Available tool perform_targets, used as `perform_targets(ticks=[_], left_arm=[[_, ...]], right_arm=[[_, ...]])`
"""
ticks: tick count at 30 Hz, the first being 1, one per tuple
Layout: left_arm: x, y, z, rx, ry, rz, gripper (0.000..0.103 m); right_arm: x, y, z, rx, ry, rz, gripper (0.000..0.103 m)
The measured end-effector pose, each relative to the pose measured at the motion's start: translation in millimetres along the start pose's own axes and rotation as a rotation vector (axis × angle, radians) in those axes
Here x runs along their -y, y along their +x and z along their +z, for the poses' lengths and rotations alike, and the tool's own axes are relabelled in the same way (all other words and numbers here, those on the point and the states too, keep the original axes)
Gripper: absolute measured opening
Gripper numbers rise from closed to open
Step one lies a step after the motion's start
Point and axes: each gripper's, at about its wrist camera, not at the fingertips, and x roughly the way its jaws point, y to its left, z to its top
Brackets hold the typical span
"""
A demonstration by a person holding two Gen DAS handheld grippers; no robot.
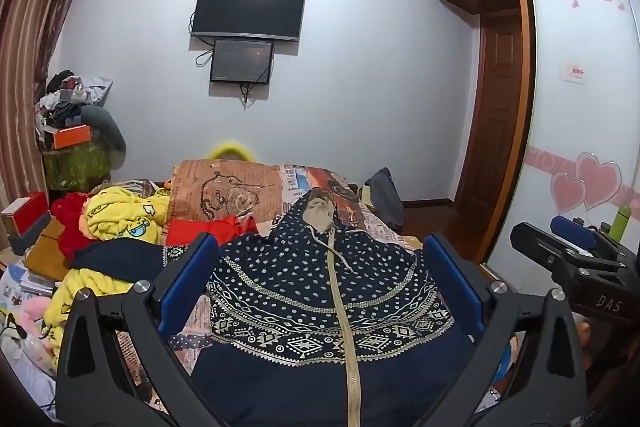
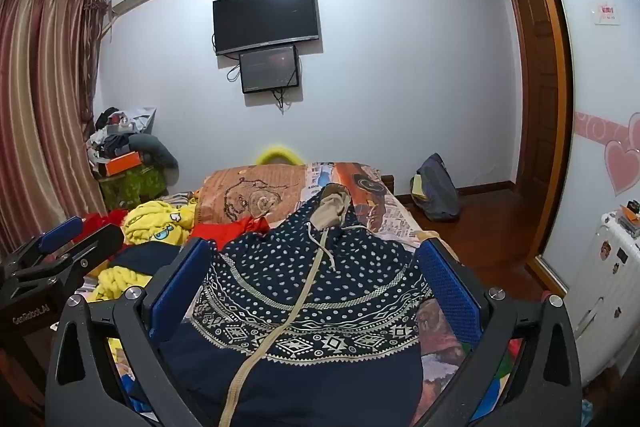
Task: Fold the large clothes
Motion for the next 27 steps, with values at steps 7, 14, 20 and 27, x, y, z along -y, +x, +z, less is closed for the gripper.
perform_targets(ticks=[7,14,20,27], left_arm=[[1.0,0.8,-2.8,-0.008,0.006,-0.007,0.103],[2.1,0.9,-2.8,-0.006,0.013,-0.002,0.103],[2.3,1.2,-1.6,-0.007,0.015,-0.002,0.103],[4.0,-0.8,-0.5,-0.004,0.021,-0.002,0.103]], right_arm=[[0.3,0.5,0.2,-0.001,0.002,0.002,0.103],[0.1,3.7,-1.6,-0.002,0.003,0.0,0.103],[0.5,4.4,0.8,-0.003,0.006,0.001,0.103],[0.3,4.3,1.6,-0.004,0.006,0.001,0.103]])
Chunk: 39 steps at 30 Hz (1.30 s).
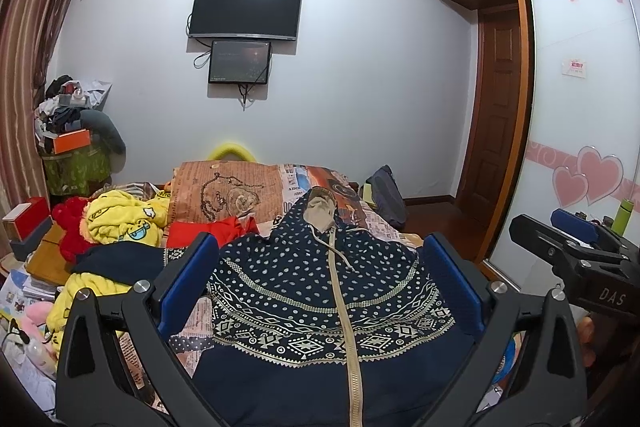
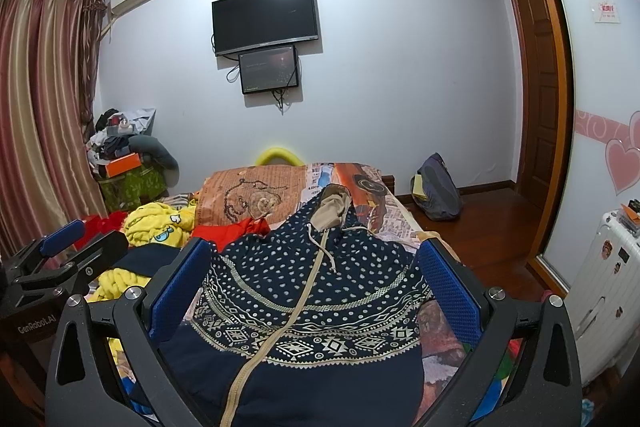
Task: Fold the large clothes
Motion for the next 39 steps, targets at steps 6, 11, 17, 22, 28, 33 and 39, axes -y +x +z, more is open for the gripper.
perform_targets(ticks=[6,11,17,22,28,33,39], left_arm=[[1,1,0,-0.004,0.0,0.0,0.103],[0,1,0,-0.005,0.0,0.003,0.103],[-1,3,-1,-0.009,-0.004,0.003,0.103],[-1,3,-1,-0.008,-0.004,0.002,0.103],[-2,4,-2,-0.011,-0.005,0.004,0.103],[-4,7,-2,-0.018,-0.008,0.002,0.103],[-3,13,-4,-0.03,-0.009,0.005,0.103]], right_arm=[[0,0,0,0.002,-0.001,0.001,0.103],[0,0,0,0.001,0.0,0.002,0.103],[0,0,-1,0.001,-0.001,0.001,0.103],[-1,0,0,0.0,-0.003,0.001,0.103],[-2,0,1,-0.002,-0.005,-0.001,0.103],[-2,0,2,-0.01,-0.007,-0.002,0.103],[-1,7,-1,-0.023,-0.009,-0.005,0.103]])
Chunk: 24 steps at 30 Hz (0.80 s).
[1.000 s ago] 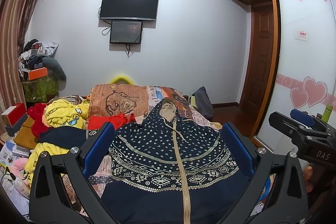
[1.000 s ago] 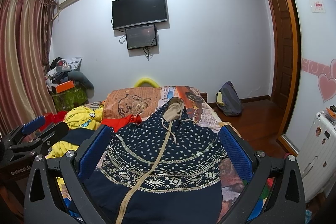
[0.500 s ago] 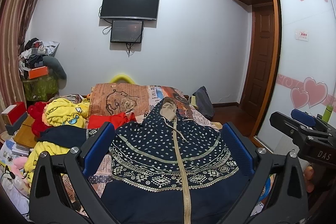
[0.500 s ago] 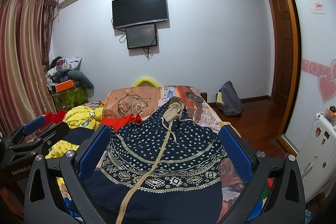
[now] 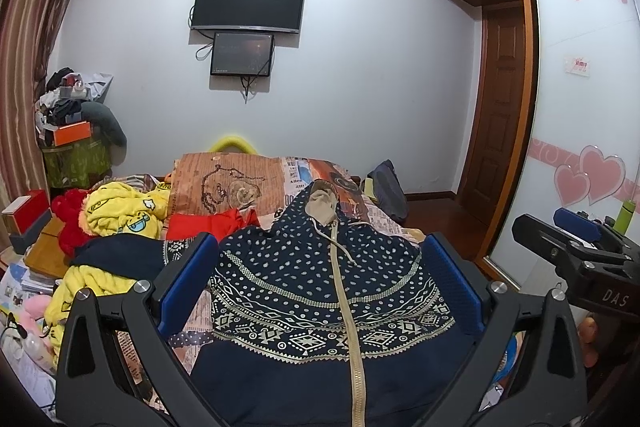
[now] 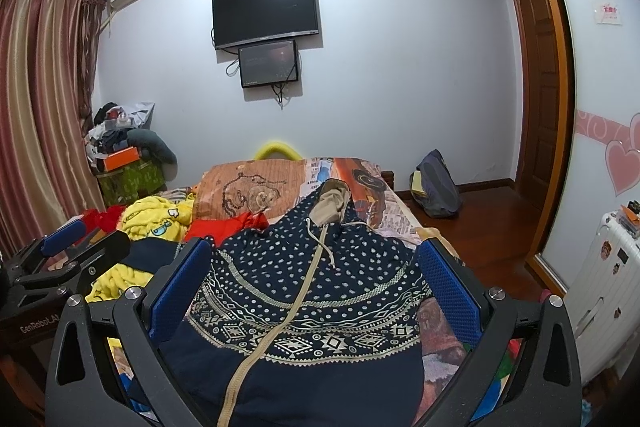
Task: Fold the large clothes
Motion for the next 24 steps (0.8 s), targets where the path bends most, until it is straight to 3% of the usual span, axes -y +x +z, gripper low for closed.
perform_targets(ticks=[13,24], left_arm=[[-12,48,-7,-0.099,-0.027,0.042,0.103],[-64,130,-5,-0.213,-0.082,0.128,0.103]], right_arm=[[18,35,-6,-0.075,0.041,0.011,0.103],[38,117,-9,-0.206,0.054,-0.01,0.103]])
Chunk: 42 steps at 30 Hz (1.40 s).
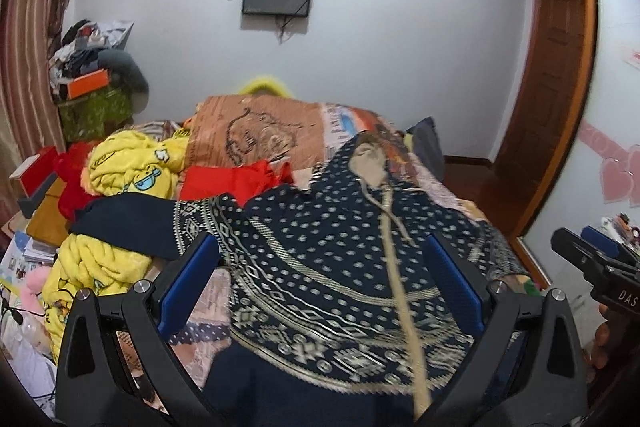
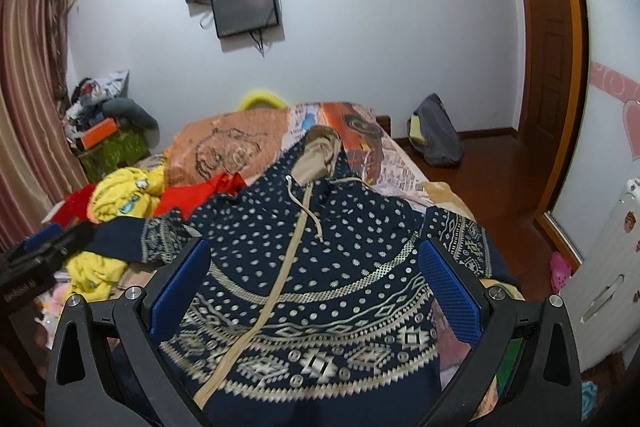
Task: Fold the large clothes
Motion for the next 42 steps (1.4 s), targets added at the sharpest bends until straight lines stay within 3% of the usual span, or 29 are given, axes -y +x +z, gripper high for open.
perform_targets(ticks=[9,15,22,27,32,34,37,40,42], left_arm=[[-86,87,25,-0.139,-0.095,0.093,0.103],[-163,148,11,-0.297,-0.217,0.14,0.102],[-250,185,-11,-0.38,-0.344,0.242,0.102],[-308,201,-25,-0.438,-0.418,0.239,0.102],[-356,211,-41,-0.461,-0.57,0.146,0.102],[-370,213,-47,-0.452,-0.637,0.107,0.1],[-387,220,-54,-0.439,-0.723,0.063,0.087],[-400,226,-55,-0.423,-0.761,0.1,0.074],[-403,229,-52,-0.412,-0.759,0.135,0.059]], right_arm=[[-9,72,35,-0.104,-0.055,0.042,0.103],[-31,131,34,-0.222,-0.156,0.052,0.103],[-41,199,20,-0.403,-0.199,0.058,0.103],[-40,227,14,-0.481,-0.209,0.04,0.103],[-39,238,12,-0.505,-0.195,0.029,0.103],[-38,240,10,-0.508,-0.195,0.024,0.103],[-38,243,8,-0.51,-0.196,0.018,0.103],[-37,244,6,-0.514,-0.197,0.011,0.103],[-37,244,5,-0.518,-0.2,0.007,0.103]])
